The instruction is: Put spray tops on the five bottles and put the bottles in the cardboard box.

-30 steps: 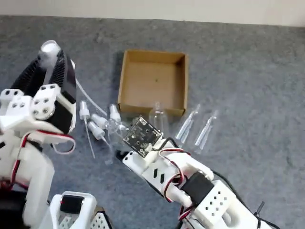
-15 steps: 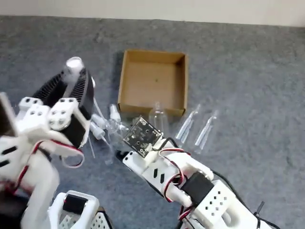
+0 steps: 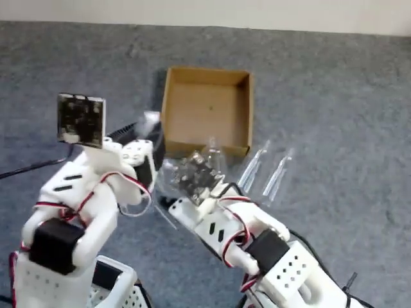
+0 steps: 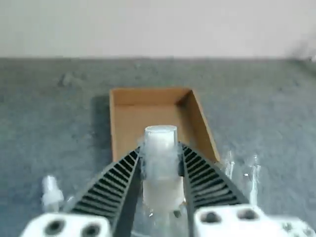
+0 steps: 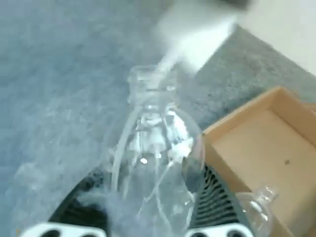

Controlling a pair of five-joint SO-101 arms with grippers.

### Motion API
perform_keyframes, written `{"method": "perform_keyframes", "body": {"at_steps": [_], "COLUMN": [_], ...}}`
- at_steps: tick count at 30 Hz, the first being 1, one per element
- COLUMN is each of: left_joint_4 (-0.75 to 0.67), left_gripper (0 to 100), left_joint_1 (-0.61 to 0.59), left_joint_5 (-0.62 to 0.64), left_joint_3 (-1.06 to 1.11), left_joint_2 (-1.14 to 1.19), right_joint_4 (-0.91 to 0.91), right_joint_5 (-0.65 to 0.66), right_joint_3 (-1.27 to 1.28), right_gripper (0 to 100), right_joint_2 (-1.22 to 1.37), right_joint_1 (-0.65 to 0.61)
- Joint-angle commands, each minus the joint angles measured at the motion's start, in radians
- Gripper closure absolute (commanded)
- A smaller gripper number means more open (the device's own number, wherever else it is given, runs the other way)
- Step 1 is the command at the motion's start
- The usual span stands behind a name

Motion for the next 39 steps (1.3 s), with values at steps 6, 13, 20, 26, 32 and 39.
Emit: {"method": "perform_keyframes", "body": {"at_steps": [6, 13, 20, 26, 32, 39], "left_joint_4": [0.003, 0.005, -0.037, -0.089, -0.086, -0.146], "left_gripper": [100, 100, 100, 100, 99, 85], "left_joint_1": [0.05, 0.044, 0.045, 0.044, -0.01, -0.193], "left_joint_5": [-0.005, -0.038, -0.12, -0.15, -0.152, -0.152], "left_joint_3": [0.077, 0.125, 0.278, 0.381, 0.384, 0.412], "left_joint_2": [0.004, -0.005, -0.214, -0.386, -0.418, -0.351], "right_joint_4": [-0.186, -0.188, -0.185, -0.183, -0.185, -0.183], "right_joint_5": [-0.112, -0.114, -0.114, -0.114, -0.109, -0.114], "right_joint_3": [0.039, 0.039, 0.041, 0.064, 0.064, 0.047], "right_gripper": [99.5, 99.5, 99.5, 99.5, 99.5, 99.5], "right_joint_2": [-0.022, -0.022, -0.022, -0.022, -0.022, -0.019], "right_joint_1": [0.082, 0.084, 0.084, 0.084, 0.173, 0.36]}}
